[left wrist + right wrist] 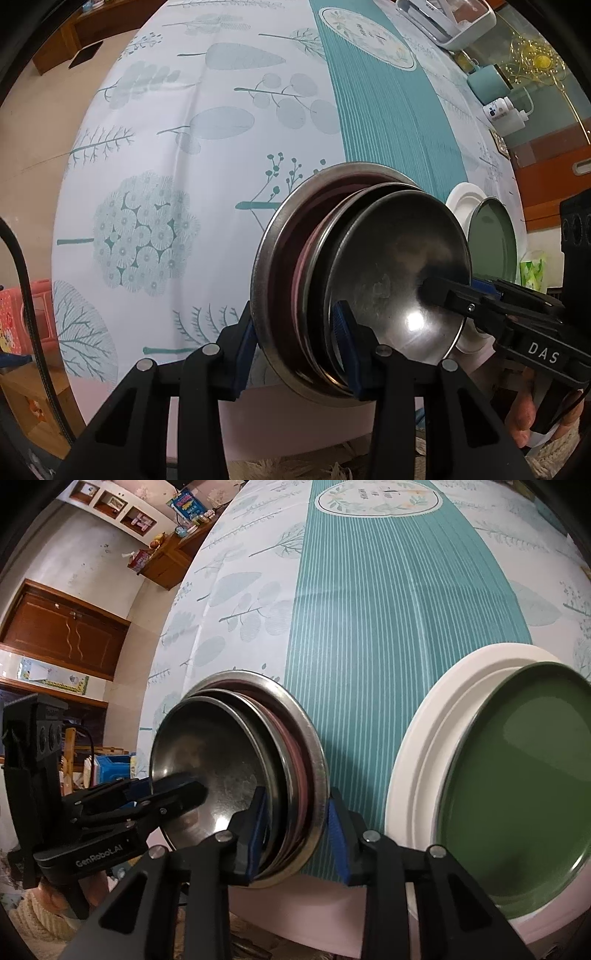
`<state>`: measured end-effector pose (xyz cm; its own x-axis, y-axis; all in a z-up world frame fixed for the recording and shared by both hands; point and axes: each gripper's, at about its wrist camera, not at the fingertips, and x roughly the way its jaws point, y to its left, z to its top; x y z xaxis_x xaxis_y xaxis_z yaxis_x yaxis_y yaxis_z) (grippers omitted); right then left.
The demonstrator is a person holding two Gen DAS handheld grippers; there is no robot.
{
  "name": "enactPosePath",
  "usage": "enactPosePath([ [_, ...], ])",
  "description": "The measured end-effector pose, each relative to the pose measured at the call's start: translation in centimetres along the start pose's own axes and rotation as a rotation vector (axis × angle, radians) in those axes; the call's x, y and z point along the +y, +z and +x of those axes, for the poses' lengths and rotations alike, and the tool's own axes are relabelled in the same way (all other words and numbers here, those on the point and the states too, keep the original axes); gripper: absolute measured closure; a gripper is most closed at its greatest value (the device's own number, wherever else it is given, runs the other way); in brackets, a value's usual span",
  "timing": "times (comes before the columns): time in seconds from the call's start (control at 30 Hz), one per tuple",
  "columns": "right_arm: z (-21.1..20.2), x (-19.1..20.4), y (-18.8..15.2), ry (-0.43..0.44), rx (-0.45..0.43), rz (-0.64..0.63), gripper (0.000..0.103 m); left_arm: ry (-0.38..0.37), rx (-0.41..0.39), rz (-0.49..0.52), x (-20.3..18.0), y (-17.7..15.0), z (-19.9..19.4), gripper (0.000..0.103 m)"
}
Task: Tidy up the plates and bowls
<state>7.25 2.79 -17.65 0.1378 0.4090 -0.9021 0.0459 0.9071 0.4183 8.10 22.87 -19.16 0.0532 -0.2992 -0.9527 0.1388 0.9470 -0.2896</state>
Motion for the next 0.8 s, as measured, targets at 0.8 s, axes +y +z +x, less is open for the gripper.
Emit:
enactPosePath([
  [0.8, -6.9, -1.9, -7.0, -0.074, -0.155, 0.155, 0.073, -0.02, -0.042, 0.244, -7.3, -3.7, -5.0, 0.064],
])
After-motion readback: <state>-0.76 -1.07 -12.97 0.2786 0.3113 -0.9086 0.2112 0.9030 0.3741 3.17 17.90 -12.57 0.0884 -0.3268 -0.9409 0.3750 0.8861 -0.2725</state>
